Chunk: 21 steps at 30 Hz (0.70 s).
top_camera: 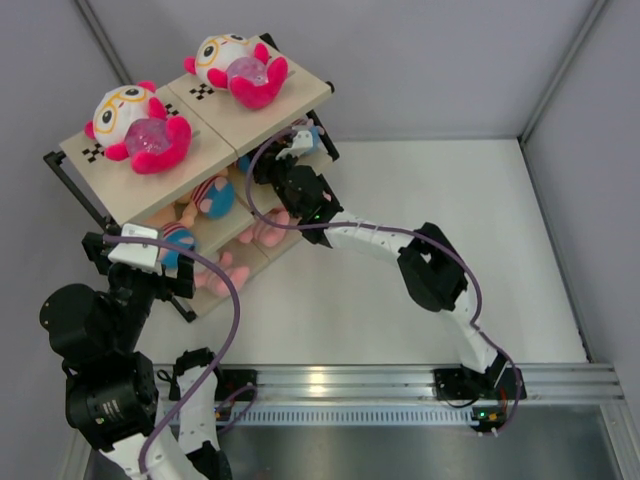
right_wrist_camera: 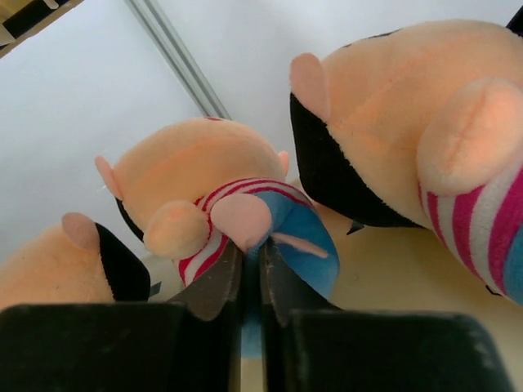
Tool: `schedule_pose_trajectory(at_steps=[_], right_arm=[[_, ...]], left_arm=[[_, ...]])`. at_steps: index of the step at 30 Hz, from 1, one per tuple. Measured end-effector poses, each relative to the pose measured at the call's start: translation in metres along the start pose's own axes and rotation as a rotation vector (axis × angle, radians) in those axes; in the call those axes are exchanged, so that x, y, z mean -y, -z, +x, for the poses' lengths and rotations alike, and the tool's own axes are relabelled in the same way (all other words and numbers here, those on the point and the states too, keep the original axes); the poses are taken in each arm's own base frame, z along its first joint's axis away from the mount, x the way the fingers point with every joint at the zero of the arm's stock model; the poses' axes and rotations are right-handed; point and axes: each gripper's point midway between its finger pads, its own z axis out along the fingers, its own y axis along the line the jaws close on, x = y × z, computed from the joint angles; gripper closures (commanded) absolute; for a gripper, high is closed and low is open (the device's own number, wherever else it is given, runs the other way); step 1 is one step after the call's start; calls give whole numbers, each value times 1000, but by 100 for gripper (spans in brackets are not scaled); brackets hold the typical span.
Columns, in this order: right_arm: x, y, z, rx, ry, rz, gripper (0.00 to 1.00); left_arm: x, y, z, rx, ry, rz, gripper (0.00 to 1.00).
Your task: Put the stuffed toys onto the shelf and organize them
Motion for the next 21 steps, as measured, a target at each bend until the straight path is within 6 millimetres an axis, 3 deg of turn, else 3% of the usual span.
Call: schedule_pose_trajectory(at_steps=[5,9,16,21], right_arm=[[7,7,6,11,-14,10,100],[9,21,-3,25,1,28,100],[-19,48,-10,48,69,51,100],[-16,57,-10,57,76,113,100]], left_arm=[[-1,0,0,-1,-2,-2,1],[0,0,1,-3,-1,-1,1],[0,-1,1,-4,-1,0,1],[1,1,1,1,-4,0,1]])
